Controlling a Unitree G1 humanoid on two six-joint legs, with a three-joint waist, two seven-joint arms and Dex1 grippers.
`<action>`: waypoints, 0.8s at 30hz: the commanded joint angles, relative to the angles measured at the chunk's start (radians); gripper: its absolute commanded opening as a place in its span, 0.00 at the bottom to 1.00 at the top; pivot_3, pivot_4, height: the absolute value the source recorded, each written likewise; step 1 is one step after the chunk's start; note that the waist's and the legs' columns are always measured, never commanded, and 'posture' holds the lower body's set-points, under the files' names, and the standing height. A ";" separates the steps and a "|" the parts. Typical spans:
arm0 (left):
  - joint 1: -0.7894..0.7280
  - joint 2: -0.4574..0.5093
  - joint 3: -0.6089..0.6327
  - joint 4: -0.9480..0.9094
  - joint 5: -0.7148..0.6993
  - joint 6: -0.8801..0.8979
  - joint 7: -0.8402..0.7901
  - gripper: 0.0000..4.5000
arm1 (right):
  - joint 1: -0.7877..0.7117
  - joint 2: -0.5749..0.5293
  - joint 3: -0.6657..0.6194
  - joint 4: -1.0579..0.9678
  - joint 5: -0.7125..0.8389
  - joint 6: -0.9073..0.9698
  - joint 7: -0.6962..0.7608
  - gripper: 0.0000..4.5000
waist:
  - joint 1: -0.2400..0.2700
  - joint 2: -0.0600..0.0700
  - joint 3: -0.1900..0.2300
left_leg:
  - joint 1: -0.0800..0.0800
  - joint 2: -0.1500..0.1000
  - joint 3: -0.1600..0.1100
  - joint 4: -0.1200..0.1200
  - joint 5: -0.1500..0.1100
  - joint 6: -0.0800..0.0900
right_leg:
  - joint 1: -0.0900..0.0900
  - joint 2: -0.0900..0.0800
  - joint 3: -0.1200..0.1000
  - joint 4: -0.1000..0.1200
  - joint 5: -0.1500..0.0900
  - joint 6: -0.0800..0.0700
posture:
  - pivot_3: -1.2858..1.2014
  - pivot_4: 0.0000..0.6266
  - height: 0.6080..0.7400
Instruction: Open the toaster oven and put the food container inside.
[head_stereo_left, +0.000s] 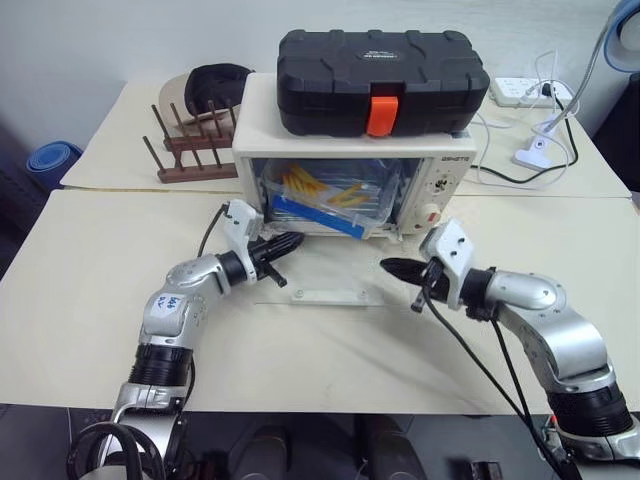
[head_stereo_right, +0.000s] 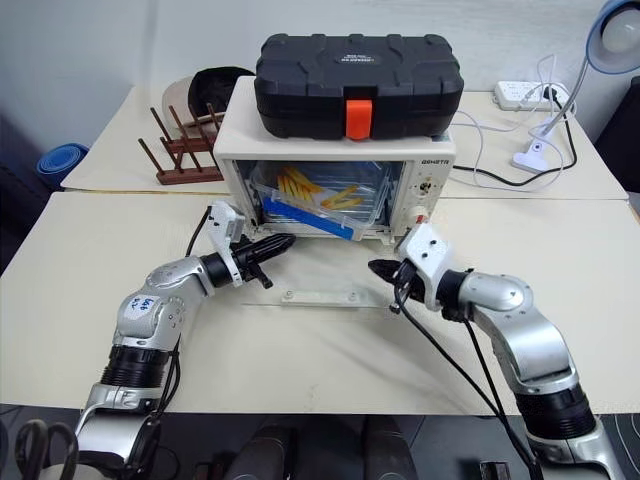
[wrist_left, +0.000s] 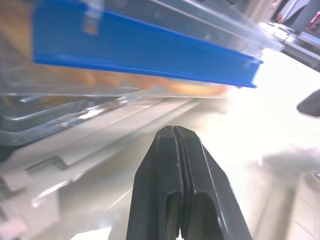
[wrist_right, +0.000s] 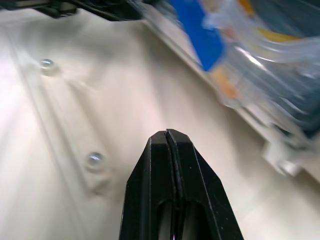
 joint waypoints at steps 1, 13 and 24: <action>-0.009 0.006 0.002 -0.050 -0.008 -0.002 -0.017 0.00 | -0.104 0.081 0.031 0.079 -0.050 -0.067 -0.070 0.01 | -0.004 0.000 0.000 | 0.000 0.000 0.000 0.000 0.000 0.000 | 0.000 0.000 0.000 0.000 0.000 0.000 | 0.52 0.24 1.00; 0.199 0.441 0.219 -0.211 -0.185 0.017 -0.466 0.20 | -0.082 -0.001 -0.138 0.117 0.035 -0.164 0.032 0.00 | -0.009 0.000 0.000 | -0.006 0.000 0.000 -0.004 0.000 0.000 | -0.005 -0.001 -0.001 -0.001 0.000 0.000 | 0.52 0.24 1.00; 0.357 0.611 0.440 -0.213 -0.291 0.009 -0.655 0.96 | 0.194 -0.245 -0.213 0.435 -0.035 -0.582 0.377 0.00 | -0.013 0.001 0.000 | 0.006 0.000 0.006 -0.002 -0.007 0.012 | 0.007 -0.001 0.002 -0.007 0.001 0.002 | 0.52 0.24 1.00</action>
